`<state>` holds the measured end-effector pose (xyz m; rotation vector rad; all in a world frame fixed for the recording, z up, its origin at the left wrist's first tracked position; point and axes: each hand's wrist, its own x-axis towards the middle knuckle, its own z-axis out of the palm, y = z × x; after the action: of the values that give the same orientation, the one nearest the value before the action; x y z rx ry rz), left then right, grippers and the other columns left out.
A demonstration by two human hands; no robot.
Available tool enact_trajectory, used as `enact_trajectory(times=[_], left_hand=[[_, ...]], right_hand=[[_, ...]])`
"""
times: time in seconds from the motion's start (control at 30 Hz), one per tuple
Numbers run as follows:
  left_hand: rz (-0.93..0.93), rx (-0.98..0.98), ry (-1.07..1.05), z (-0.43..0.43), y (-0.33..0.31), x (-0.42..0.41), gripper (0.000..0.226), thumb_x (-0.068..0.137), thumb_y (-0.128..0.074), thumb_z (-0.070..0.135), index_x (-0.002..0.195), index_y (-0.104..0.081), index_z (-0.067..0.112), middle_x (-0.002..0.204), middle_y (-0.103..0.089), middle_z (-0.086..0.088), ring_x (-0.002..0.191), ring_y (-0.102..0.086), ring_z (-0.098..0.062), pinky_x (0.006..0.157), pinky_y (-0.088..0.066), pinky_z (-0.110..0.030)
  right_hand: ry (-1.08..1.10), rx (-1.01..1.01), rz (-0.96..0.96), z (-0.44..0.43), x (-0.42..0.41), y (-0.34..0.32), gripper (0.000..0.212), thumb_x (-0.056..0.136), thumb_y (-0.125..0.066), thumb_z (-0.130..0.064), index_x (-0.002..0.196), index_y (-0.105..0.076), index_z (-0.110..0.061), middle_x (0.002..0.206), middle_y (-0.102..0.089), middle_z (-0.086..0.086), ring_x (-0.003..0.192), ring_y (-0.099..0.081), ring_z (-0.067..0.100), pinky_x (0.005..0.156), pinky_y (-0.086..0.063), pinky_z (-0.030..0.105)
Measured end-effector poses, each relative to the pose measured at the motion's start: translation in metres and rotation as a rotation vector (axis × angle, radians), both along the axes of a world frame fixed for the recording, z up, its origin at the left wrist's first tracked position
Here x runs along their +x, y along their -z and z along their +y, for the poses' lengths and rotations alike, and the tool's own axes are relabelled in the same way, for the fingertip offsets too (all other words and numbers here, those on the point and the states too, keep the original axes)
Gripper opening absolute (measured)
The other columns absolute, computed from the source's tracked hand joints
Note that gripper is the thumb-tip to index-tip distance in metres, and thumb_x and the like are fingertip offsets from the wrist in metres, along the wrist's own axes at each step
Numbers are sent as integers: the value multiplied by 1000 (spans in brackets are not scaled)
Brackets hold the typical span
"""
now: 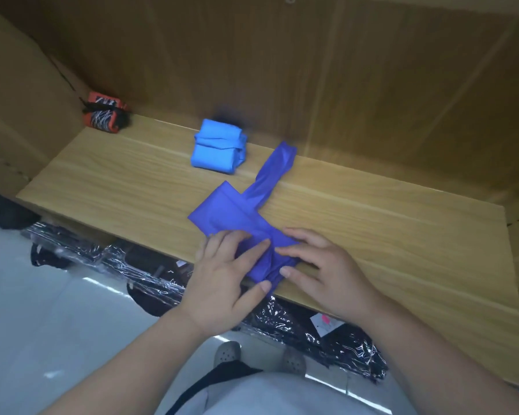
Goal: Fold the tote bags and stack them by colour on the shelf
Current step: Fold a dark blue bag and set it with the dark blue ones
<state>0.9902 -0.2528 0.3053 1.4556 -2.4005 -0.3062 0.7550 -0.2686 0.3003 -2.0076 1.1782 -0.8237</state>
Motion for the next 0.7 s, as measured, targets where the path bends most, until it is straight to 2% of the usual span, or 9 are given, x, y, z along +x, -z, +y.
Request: enact_trajectory(times=[0.07, 0.13, 0.2, 0.3, 0.37, 0.43, 0.53, 0.63, 0.7], left_hand=[[69, 73, -2, 4, 3, 0, 63, 99, -33, 58, 149, -48, 22, 145, -49, -7, 138, -40, -33, 117, -27, -54], [140, 135, -11, 7, 7, 0, 62, 101, -35, 52, 153, -41, 20, 157, -41, -2, 151, -26, -24, 125, -15, -44], [165, 158, -9, 9, 10, -1, 61, 100, -37, 46, 154, -40, 17, 162, -34, 1, 154, -19, -16, 125, -11, -37], [148, 166, 0, 7, 9, 0, 62, 98, -36, 47, 153, -42, 17, 163, -30, 2, 153, -16, -12, 123, -6, -31], [140, 151, 12, 5, 8, 2, 62, 97, -38, 47, 152, -44, 18, 162, -30, 2, 152, -18, -11, 122, -8, -36], [107, 116, 42, 3, 10, 5, 67, 94, -44, 54, 152, -43, 20, 162, -30, 3, 152, -20, -12, 122, -12, -45], [6, 67, 105, 0, 12, 14, 94, 75, -63, 72, 151, -42, 23, 161, -35, 4, 150, -29, -15, 120, -17, -52], [-11, -46, 176, -4, 21, 20, 87, 67, -86, 52, 141, -51, 22, 150, -52, 0, 139, -48, -19, 119, -26, -49], [52, -101, 213, -3, 25, 24, 72, 74, -84, 46, 135, -57, 19, 144, -57, 1, 136, -52, -18, 118, -26, -47]], right_hand=[[10, -1, -19, -2, 0, 0, 32, 89, -71, -38, 117, -75, -25, 139, -56, -10, 128, -53, 0, 106, -43, 22], [18, 38, -59, -5, 1, 2, 30, 85, -79, -26, 114, -76, -22, 134, -55, -9, 123, -57, 2, 99, -49, 21], [3, 96, -109, -5, 3, 2, 41, 82, -82, -11, 121, -72, -19, 133, -52, -7, 121, -58, 5, 94, -55, 23], [-58, 104, -140, -5, 3, -1, 61, 83, -80, -5, 138, -59, -23, 142, -45, -12, 128, -54, 5, 92, -54, 18], [-121, 104, -111, -6, 0, -4, 64, 84, -81, -13, 142, -57, -25, 154, -38, -15, 136, -47, 3, 98, -51, 18], [-173, 46, 57, -10, -3, -5, 64, 83, -82, -32, 142, -57, -30, 158, -35, -18, 140, -42, 2, 110, -43, 24], [-200, 57, 224, -13, -1, -8, 70, 74, -79, -50, 139, -59, -32, 151, -43, -18, 136, -45, 4, 114, -31, 18], [-181, 104, 172, -7, 6, -11, 64, 75, -77, -56, 131, -67, -26, 135, -59, -12, 124, -53, -2, 107, -37, 13], [-112, -13, 224, -2, 11, -14, 56, 83, -63, -66, 120, -73, -25, 120, -68, -14, 113, -57, 4, 101, -43, 22]])
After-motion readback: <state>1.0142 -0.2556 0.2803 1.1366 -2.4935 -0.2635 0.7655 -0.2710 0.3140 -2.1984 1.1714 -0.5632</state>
